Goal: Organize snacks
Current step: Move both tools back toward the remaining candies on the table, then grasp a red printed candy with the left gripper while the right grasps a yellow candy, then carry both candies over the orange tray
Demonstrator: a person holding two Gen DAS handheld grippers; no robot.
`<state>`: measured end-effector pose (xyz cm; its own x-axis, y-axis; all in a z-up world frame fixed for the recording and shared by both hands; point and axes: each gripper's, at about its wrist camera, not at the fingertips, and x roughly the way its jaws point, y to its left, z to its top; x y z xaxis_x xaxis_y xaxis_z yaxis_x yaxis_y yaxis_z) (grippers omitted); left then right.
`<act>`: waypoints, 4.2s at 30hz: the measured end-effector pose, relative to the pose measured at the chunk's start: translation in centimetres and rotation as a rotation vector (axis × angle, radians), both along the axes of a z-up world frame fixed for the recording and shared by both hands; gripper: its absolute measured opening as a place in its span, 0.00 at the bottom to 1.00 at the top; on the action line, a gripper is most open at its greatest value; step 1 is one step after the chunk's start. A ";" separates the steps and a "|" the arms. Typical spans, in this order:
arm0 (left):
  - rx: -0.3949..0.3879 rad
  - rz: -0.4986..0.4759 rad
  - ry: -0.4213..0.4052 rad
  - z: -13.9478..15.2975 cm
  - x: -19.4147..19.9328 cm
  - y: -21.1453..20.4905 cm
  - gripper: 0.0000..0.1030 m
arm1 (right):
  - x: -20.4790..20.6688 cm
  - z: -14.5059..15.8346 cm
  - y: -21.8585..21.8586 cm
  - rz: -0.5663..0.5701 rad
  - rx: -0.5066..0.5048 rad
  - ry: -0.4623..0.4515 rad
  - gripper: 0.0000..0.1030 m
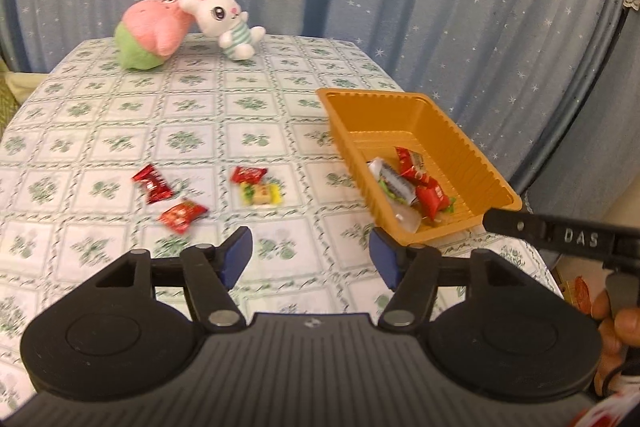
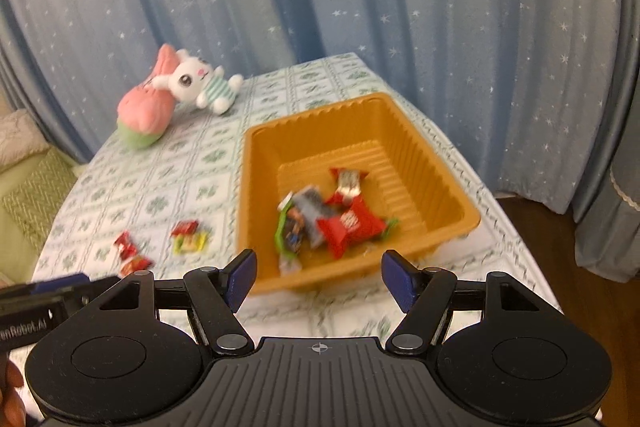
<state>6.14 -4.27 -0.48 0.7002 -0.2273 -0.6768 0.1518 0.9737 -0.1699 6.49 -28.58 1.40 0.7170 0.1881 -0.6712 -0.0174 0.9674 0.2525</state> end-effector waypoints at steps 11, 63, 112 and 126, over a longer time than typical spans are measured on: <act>0.019 0.051 -0.005 0.5 -2.9 3.4 0.65 | -2.6 -0.1 4.2 0.071 -0.050 0.022 0.70; 0.142 -0.194 0.063 -10.8 12.2 8.9 0.35 | 7.1 -9.8 15.7 0.263 -0.097 0.040 0.70; -0.006 0.064 -0.008 -3.7 2.5 8.9 0.23 | 4.0 -5.2 15.0 0.216 -0.160 -0.089 0.25; -0.006 0.070 -0.024 -0.3 -2.5 5.6 0.23 | -2.4 -1.9 11.0 0.177 -0.147 -0.108 0.25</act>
